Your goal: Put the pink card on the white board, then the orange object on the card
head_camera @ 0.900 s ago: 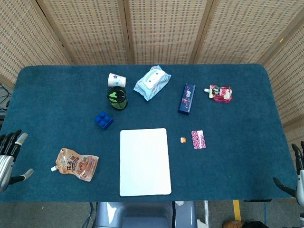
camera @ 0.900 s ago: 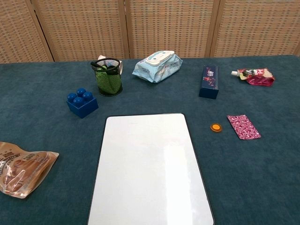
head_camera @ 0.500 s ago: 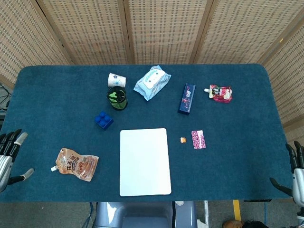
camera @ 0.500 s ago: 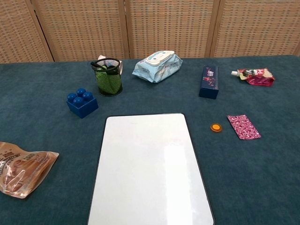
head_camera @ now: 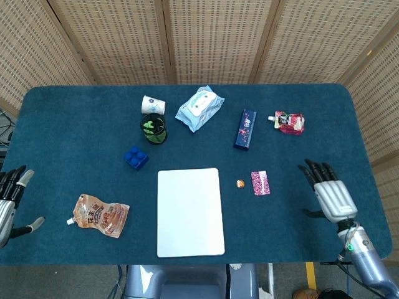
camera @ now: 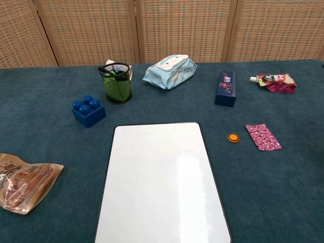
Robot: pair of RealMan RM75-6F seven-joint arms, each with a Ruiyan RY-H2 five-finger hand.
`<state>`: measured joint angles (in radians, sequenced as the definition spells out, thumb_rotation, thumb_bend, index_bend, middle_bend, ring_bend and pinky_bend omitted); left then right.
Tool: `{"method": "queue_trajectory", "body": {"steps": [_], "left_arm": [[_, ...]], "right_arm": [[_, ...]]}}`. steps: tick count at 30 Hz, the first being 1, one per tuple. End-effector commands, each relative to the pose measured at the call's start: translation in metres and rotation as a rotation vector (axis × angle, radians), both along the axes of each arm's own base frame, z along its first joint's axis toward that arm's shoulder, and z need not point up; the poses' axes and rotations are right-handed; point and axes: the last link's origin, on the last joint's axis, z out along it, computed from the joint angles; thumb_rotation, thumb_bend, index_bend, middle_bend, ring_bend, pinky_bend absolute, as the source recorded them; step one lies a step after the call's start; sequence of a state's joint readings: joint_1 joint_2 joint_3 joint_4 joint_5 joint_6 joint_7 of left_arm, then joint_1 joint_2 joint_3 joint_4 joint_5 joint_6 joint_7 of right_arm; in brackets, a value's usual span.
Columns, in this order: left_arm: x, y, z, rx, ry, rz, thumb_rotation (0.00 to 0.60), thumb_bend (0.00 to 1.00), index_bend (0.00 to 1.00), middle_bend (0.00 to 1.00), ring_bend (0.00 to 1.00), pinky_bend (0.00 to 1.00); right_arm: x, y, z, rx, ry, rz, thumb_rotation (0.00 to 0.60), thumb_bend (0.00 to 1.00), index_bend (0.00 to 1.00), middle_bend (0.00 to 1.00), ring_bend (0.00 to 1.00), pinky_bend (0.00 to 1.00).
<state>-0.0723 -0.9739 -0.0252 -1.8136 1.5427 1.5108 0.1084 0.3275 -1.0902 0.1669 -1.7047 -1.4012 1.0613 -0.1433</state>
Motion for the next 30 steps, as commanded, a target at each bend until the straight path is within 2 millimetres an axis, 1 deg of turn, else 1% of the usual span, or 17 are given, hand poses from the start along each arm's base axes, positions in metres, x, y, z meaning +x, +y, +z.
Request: {"method": "queue_trajectory", "body": {"steps": [1, 3, 7, 12, 16, 20, 25, 30], "left_arm": [[-0.001, 0.004, 0.001, 0.007, -0.002, 0.017, 0.6, 0.0, 0.0, 0.0, 0.0, 0.0], [-0.001, 0.007, 0.0, 0.005, -0.001, 0.025, 0.6, 0.0, 0.0, 0.0, 0.0, 0.0], [-0.004, 0.014, -0.003, -0.006, 0.001, 0.046, 0.6, 0.0, 0.0, 0.0, 0.0, 0.0], [-0.005, 0.017, -0.004, -0.01, 0.006, 0.056, 0.6, 0.0, 0.0, 0.0, 0.0, 0.0], [-0.006, 0.02, -0.005, -0.019, 0.007, 0.065, 0.6, 0.0, 0.0, 0.0, 0.0, 0.0], [-0.006, 0.02, -0.006, -0.02, 0.01, 0.067, 0.6, 0.0, 0.0, 0.0, 0.0, 0.0], [-0.006, 0.022, -0.007, -0.026, 0.013, 0.072, 0.6, 0.0, 0.0, 0.0, 0.0, 0.0], [-0.006, 0.023, -0.007, -0.027, 0.012, 0.074, 0.6, 0.0, 0.0, 0.0, 0.0, 0.0]], "right_arm": [[0.012, -0.042, -0.022, 0.066, 0.029, -0.01, 0.6, 0.0, 0.04, 0.0, 0.0, 0.0], [0.016, -0.05, -0.029, 0.08, 0.054, -0.009, 0.6, 0.01, 0.05, 0.0, 0.0, 0.0], [0.026, -0.069, -0.044, 0.1, 0.087, -0.011, 0.6, 0.04, 0.13, 0.0, 0.0, 0.0], [0.033, -0.08, -0.059, 0.107, 0.129, -0.006, 0.6, 0.05, 0.16, 0.0, 0.0, 0.0], [0.034, -0.088, -0.072, 0.115, 0.137, -0.028, 0.6, 0.04, 0.16, 0.0, 0.0, 0.0], [0.035, -0.091, -0.085, 0.135, 0.136, -0.056, 0.6, 0.04, 0.16, 0.0, 0.0, 0.0], [0.039, -0.091, -0.1, 0.169, 0.148, -0.064, 0.6, 0.04, 0.17, 0.0, 0.0, 0.0], [0.04, -0.091, -0.109, 0.183, 0.171, -0.072, 0.6, 0.04, 0.18, 0.0, 0.0, 0.0]]}}
